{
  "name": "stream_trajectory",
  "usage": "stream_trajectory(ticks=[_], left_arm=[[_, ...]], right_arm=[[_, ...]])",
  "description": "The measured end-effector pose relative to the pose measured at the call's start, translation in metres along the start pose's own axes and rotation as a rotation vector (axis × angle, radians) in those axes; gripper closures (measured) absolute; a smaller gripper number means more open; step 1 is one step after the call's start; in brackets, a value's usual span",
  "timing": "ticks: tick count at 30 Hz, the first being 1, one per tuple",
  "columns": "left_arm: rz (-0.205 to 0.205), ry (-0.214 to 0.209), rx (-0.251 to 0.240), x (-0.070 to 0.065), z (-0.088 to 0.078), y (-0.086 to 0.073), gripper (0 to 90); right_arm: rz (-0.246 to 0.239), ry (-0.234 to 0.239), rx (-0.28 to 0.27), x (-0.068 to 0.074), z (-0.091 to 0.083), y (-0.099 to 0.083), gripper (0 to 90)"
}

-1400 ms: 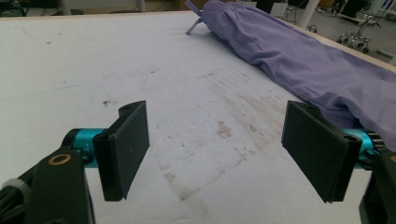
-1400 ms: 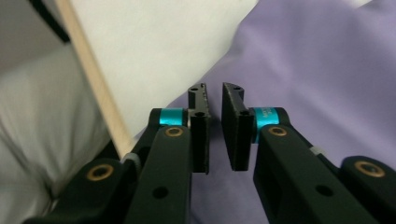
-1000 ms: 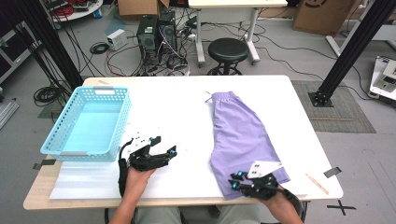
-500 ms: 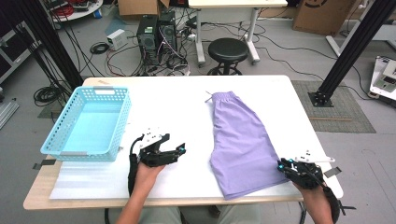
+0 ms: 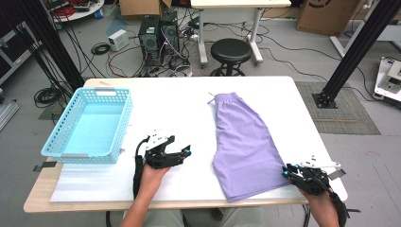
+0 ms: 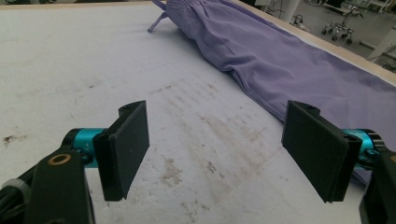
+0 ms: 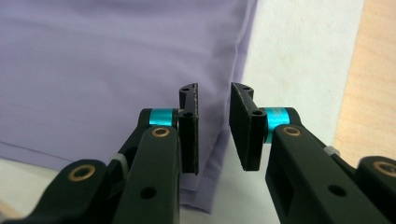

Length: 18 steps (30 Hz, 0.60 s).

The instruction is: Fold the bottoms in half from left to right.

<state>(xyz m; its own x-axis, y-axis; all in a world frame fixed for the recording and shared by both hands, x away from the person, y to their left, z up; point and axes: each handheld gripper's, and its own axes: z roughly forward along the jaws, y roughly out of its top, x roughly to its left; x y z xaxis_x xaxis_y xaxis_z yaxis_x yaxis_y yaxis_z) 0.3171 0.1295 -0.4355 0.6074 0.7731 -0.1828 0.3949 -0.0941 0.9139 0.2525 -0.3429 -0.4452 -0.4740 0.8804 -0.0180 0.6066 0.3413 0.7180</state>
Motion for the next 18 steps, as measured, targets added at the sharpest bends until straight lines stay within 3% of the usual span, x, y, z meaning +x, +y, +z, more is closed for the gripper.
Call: stream_trajectory(ticks=[1, 7, 12, 15, 16, 18], left_arm=[[0.0, 0.0, 0.001, 0.0, 0.0, 0.0, 23.3], [-0.002, 0.003, 0.008, 0.002, 0.0, -0.001, 23.3], [-0.003, 0.004, 0.009, 0.003, 0.001, -0.001, 23.3], [-0.007, 0.005, 0.006, 0.003, 0.001, -0.001, 23.3], [-0.006, 0.008, 0.004, 0.003, 0.001, -0.001, 23.2], [-0.005, 0.01, 0.005, 0.005, 0.0, -0.001, 23.2]], right_arm=[[-0.023, -0.006, 0.01, 0.003, 0.001, -0.001, 89.8], [-0.044, -0.007, -0.002, 0.005, -0.005, 0.0, 90.0], [-0.032, -0.024, 0.034, -0.001, -0.016, -0.004, 89.9], [-0.034, -0.015, 0.06, -0.004, -0.012, -0.007, 89.5], [-0.034, -0.012, 0.058, -0.004, -0.011, -0.007, 88.6], [-0.028, -0.005, 0.035, -0.004, -0.013, -0.005, 71.9]])
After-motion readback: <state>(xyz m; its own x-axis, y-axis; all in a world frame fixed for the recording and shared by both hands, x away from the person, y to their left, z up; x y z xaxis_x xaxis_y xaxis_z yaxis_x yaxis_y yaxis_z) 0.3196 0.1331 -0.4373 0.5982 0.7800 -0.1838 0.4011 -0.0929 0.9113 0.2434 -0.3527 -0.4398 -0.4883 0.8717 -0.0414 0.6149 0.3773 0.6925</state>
